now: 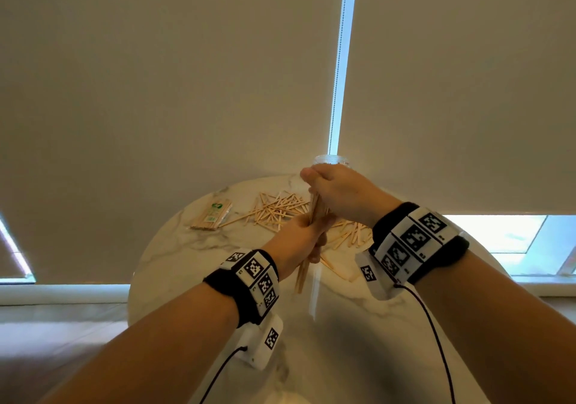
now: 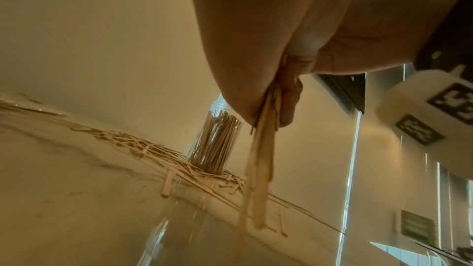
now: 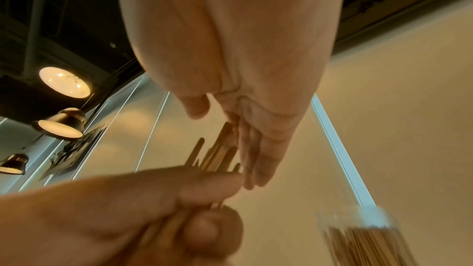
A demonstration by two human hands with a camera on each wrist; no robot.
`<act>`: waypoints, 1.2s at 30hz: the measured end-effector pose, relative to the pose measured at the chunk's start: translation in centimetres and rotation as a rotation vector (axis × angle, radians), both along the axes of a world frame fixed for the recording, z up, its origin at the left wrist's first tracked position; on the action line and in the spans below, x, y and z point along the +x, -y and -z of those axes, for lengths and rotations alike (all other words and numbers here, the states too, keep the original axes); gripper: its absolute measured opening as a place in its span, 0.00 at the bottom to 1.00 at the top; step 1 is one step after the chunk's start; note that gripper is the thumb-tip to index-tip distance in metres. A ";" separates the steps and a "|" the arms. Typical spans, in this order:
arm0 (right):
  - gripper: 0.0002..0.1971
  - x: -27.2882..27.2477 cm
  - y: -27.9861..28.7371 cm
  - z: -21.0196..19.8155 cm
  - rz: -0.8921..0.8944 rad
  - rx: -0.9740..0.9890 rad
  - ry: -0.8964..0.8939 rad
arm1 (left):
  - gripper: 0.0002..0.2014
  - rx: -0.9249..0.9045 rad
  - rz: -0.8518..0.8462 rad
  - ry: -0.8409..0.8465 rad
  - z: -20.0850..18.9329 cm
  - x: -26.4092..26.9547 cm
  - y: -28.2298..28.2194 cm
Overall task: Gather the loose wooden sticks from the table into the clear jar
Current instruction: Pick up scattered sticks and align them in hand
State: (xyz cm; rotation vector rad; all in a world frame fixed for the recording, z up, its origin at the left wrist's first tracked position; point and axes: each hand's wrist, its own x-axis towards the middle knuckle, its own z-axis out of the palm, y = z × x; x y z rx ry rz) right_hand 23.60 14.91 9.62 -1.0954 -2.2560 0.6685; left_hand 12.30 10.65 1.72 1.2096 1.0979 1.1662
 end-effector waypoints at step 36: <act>0.14 0.4 1.0 8.7 0.174 0.042 0.391 | 0.21 -0.050 -0.352 0.319 -0.4 -2.0 -1.3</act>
